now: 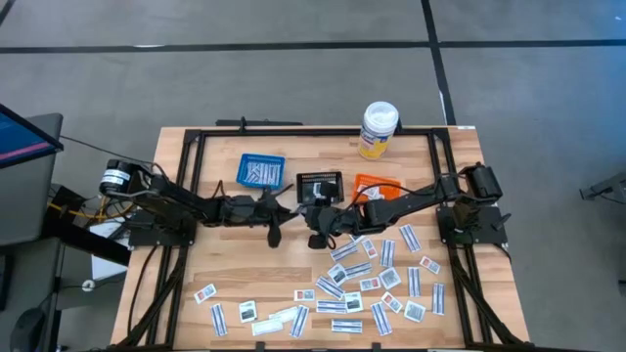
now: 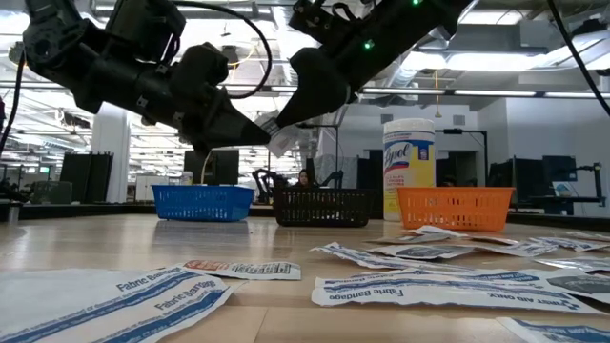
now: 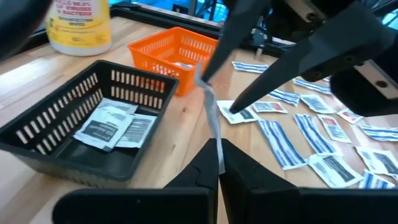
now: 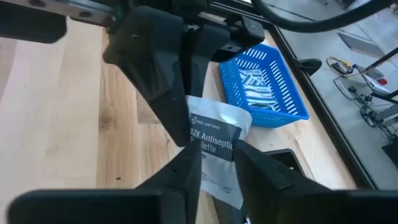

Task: Pick & Place First Aid Supplies
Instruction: Put the towelette pack into the black bin

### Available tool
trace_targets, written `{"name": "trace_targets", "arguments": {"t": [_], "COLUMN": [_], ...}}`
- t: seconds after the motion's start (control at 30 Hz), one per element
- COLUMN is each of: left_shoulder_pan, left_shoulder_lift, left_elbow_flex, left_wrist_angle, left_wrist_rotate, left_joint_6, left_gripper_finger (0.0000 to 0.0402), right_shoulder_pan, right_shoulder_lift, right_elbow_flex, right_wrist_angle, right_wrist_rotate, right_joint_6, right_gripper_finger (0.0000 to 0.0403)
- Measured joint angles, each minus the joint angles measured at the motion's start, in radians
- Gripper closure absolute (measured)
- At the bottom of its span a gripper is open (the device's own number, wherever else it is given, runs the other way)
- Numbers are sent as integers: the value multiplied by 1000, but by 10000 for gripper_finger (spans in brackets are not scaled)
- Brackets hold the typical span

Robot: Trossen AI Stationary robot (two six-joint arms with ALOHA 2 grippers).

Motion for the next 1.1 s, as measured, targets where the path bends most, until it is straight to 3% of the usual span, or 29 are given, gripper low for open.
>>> {"name": "trace_targets", "arguments": {"t": [0.37, 0.6, 0.8, 0.9, 1.1], "left_shoulder_pan": [-3, -30, -68, -69, -68], "left_shoulder_lift": [0, -1, -1, -1, -1], "left_elbow_flex": [0, 0, 0, 0, 1], "left_wrist_angle": [-36, -38, -36, -30, -4], "left_wrist_rotate": [-6, 46, 48, 45, -5], "left_joint_6": [85, 353, 499, 516, 491], "left_gripper_finger": [396, 395, 395, 395, 394], "right_shoulder_pan": [40, 17, -7, -10, -10], "right_shoulder_lift": [-13, -16, -16, -16, -16], "right_elbow_flex": [0, 0, 0, 0, 0], "right_wrist_angle": [-46, -44, -49, -48, -48], "right_wrist_rotate": [8, -139, -255, -264, -263], "right_joint_6": [1, 127, 197, 218, 189], "right_gripper_finger": [223, 201, 201, 209, 268]}}
